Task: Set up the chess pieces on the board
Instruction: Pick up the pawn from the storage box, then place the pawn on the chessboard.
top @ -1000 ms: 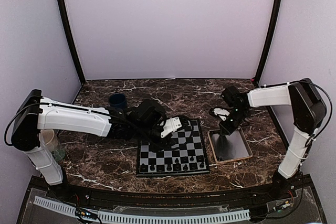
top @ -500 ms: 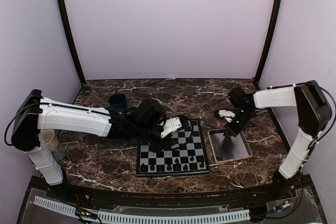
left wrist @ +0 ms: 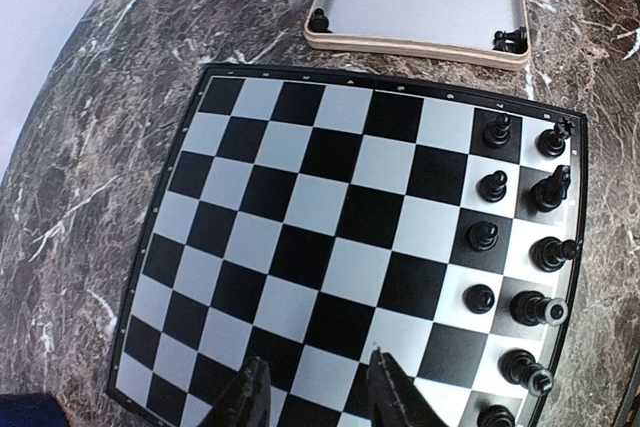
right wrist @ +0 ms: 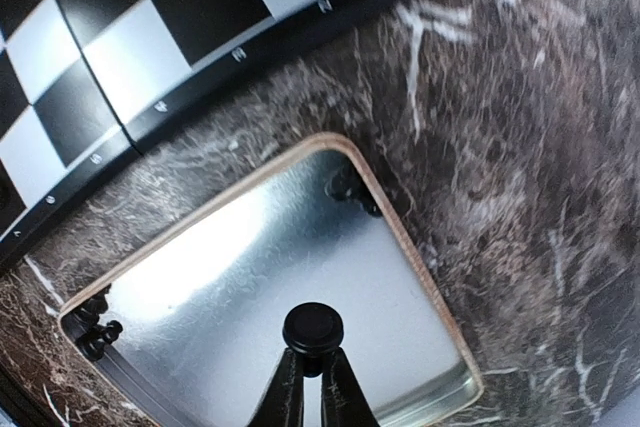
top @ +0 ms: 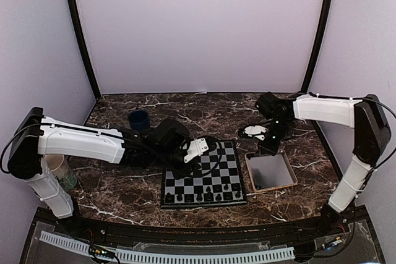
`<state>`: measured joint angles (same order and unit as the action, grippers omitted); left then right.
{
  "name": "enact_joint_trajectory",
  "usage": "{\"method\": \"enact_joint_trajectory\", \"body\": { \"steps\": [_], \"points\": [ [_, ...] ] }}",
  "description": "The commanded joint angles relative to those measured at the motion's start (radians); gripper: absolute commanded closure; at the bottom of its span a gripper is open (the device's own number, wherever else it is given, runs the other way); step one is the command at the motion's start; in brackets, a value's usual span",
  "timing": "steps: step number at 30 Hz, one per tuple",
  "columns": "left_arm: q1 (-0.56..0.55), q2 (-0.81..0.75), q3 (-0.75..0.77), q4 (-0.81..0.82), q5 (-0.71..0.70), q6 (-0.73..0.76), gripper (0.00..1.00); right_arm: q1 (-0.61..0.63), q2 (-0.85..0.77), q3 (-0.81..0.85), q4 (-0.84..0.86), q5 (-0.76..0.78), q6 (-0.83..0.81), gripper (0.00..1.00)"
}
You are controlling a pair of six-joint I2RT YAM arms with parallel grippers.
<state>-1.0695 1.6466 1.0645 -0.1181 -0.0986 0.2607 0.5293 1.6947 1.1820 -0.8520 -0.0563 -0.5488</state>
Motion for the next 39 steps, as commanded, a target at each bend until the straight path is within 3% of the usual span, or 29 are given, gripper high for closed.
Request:
{"method": "enact_joint_trajectory", "body": {
  "steps": [1, 7, 15, 21, 39],
  "points": [
    [0.029, -0.120, -0.025, 0.037, -0.109, 0.031, 0.64, 0.096, 0.036, 0.135, -0.124, 0.146, -0.118, 0.92],
    [0.053, -0.230, -0.057, 0.091, -0.242, 0.092, 0.62, 0.220, 0.181, 0.337, -0.267, 0.320, -0.211, 0.92],
    [0.078, -0.306, -0.096, 0.153, -0.264, 0.111, 0.61, 0.346, 0.315, 0.472, -0.372, 0.488, -0.294, 0.92],
    [0.079, -0.305, -0.089, 0.143, -0.240, 0.103, 0.61, 0.410, 0.389, 0.582, -0.429, 0.499, -0.301, 0.92],
    [0.079, -0.314, -0.087, 0.143, -0.251, 0.112, 0.61, 0.525, 0.526, 0.682, -0.441, 0.502, -0.287, 0.87]
  ]
}}
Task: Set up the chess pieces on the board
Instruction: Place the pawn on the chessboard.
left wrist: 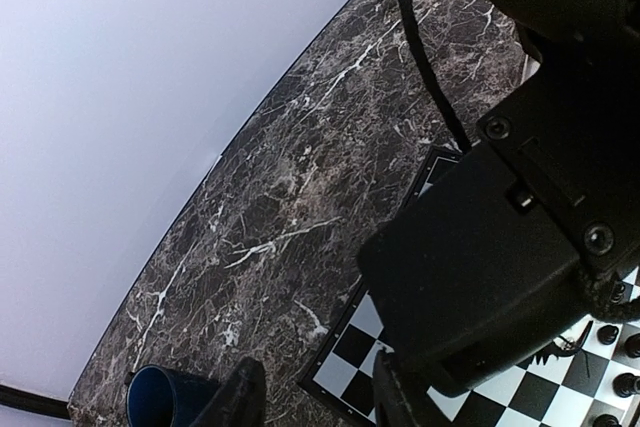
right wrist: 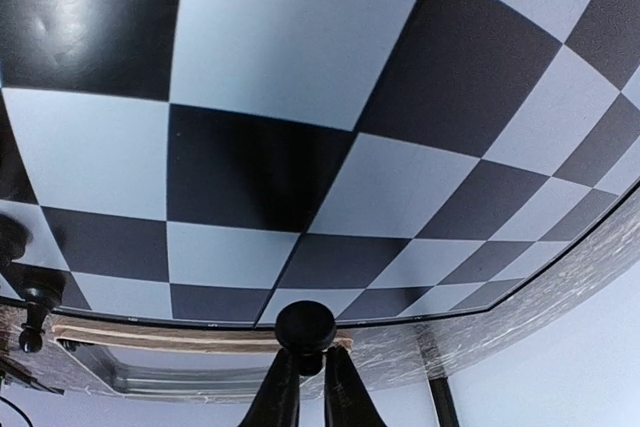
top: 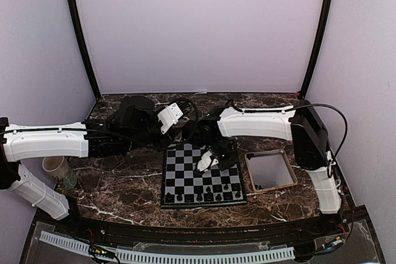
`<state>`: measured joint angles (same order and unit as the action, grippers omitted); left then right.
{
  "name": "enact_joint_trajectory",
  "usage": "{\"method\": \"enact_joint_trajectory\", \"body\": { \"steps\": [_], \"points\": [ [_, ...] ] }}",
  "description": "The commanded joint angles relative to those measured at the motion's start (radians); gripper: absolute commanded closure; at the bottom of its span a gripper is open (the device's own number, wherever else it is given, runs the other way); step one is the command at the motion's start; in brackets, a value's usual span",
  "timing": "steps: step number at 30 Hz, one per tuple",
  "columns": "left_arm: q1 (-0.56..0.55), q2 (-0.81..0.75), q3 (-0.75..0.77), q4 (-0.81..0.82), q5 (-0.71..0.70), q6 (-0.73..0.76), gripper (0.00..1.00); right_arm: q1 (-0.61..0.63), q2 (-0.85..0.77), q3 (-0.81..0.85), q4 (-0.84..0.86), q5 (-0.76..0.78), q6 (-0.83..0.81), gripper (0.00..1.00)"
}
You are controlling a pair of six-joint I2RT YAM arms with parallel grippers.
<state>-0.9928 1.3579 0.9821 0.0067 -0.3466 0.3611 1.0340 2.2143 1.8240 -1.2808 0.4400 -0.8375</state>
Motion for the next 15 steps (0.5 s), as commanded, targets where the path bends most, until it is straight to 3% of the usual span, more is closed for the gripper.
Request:
{"method": "enact_joint_trajectory", "body": {
  "steps": [1, 15],
  "points": [
    [0.002, -0.025, -0.005, 0.018, -0.004, 0.011, 0.61, 0.022, 0.004, 0.043, -0.008, 0.004, 0.003, 0.85],
    [0.002, -0.013, -0.010, 0.028, -0.011, 0.009, 0.61, -0.005, -0.101, 0.040, 0.012, -0.068, 0.028, 0.79]
  ]
}}
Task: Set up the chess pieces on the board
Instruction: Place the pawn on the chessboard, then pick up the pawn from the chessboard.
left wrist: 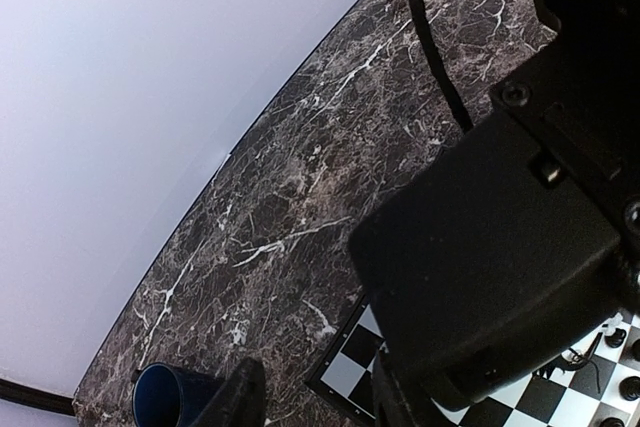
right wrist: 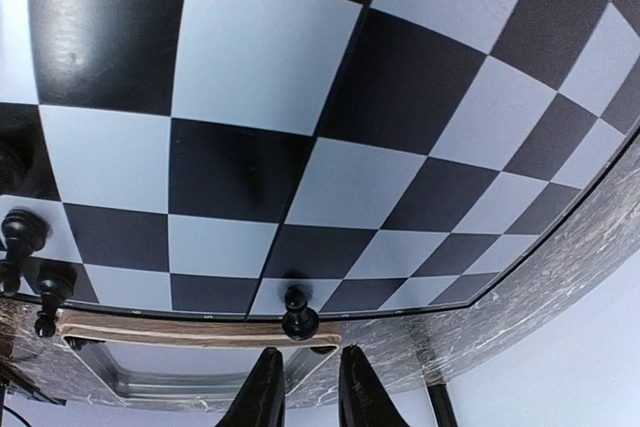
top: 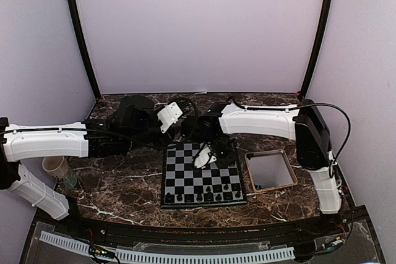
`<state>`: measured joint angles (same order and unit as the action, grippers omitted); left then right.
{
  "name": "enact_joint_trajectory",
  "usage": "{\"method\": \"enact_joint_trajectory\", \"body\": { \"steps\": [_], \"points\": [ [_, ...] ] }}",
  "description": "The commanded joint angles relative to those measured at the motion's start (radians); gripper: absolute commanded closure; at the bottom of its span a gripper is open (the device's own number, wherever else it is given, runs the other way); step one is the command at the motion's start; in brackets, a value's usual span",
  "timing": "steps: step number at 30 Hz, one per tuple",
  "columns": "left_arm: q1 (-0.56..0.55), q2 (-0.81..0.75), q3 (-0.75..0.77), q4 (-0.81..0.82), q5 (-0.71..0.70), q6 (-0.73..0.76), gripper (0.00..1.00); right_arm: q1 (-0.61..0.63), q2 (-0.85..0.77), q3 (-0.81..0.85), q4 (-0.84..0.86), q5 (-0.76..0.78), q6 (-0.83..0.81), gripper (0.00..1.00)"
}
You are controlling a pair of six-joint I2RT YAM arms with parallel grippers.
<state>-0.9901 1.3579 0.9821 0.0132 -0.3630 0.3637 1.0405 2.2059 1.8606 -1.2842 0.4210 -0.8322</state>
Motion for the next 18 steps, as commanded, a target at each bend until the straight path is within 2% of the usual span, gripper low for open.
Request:
{"method": "enact_joint_trajectory", "body": {
  "steps": [1, 6, 12, 18],
  "points": [
    [-0.001, -0.011, -0.010, 0.023, 0.006, 0.005, 0.61, -0.024, -0.107, 0.000, 0.019, -0.071, 0.030, 0.78],
    [0.002, -0.001, -0.007, 0.026, 0.021, -0.006, 0.60, -0.117, -0.178, -0.033, 0.035, -0.252, 0.051, 0.71],
    [0.005, 0.022, 0.010, 0.018, 0.051, -0.028, 0.60, -0.261, -0.223, -0.058, 0.077, -0.486, -0.072, 0.66],
    [0.005, 0.022, 0.007, 0.017, 0.049, -0.031, 0.60, -0.272, -0.296, -0.277, 0.301, -0.468, -0.275, 0.62]
  ]
}}
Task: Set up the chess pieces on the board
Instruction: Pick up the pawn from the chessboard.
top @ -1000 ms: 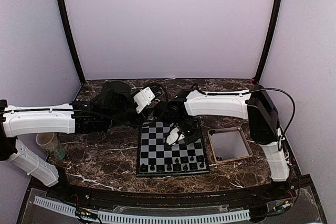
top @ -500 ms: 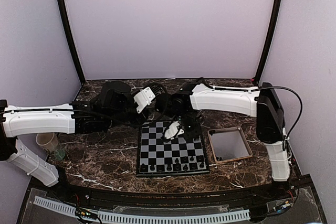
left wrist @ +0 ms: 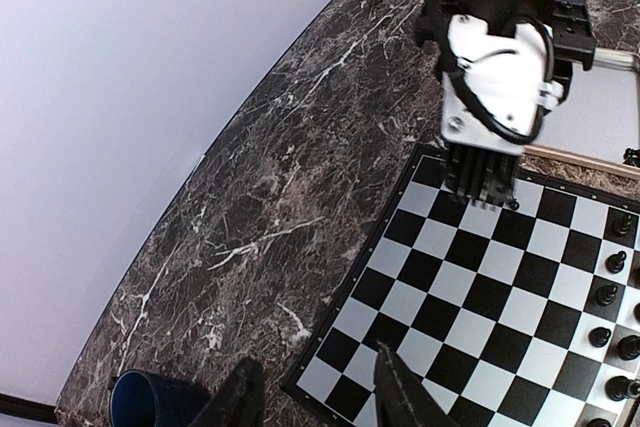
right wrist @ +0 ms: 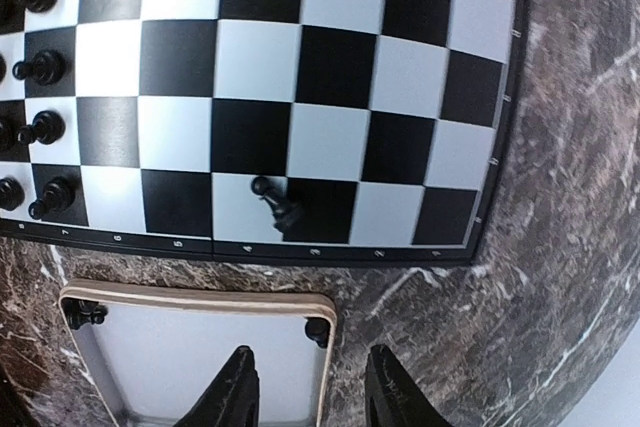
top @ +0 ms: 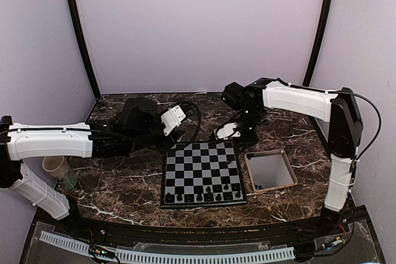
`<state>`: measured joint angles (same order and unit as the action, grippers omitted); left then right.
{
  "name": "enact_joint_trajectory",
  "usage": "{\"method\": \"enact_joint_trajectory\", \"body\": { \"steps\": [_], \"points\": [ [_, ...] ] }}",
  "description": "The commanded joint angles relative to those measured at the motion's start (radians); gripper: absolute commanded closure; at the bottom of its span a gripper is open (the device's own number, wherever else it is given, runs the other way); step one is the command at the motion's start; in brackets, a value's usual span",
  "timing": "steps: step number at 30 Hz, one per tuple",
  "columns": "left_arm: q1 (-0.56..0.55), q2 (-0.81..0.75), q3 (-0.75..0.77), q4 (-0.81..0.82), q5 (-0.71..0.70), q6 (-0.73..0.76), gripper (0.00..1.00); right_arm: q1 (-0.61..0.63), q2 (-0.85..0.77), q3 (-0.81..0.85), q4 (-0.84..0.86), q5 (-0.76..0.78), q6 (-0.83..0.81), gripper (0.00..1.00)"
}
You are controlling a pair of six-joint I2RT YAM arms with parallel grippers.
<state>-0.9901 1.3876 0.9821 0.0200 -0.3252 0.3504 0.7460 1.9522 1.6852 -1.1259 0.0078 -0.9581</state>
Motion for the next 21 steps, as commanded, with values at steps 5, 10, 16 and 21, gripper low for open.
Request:
{"method": "enact_joint_trajectory", "body": {
  "steps": [5, 10, 16, 21],
  "points": [
    [0.006, -0.009, 0.003, 0.012, 0.003, -0.016, 0.60, 0.036, 0.011, -0.098, 0.170, -0.061, -0.196, 0.63],
    [0.008, 0.001, 0.006, 0.011, 0.009, -0.011, 0.60, 0.053, 0.059, -0.091, 0.174, -0.033, -0.224, 0.62],
    [0.011, 0.007, 0.008, 0.008, 0.012, -0.007, 0.60, 0.062, 0.097, -0.093, 0.129, -0.022, -0.238, 0.62],
    [0.011, 0.010, 0.009, 0.003, 0.016, -0.007, 0.60, 0.060, 0.123, -0.094, 0.110, -0.006, -0.217, 0.66]
  ]
}}
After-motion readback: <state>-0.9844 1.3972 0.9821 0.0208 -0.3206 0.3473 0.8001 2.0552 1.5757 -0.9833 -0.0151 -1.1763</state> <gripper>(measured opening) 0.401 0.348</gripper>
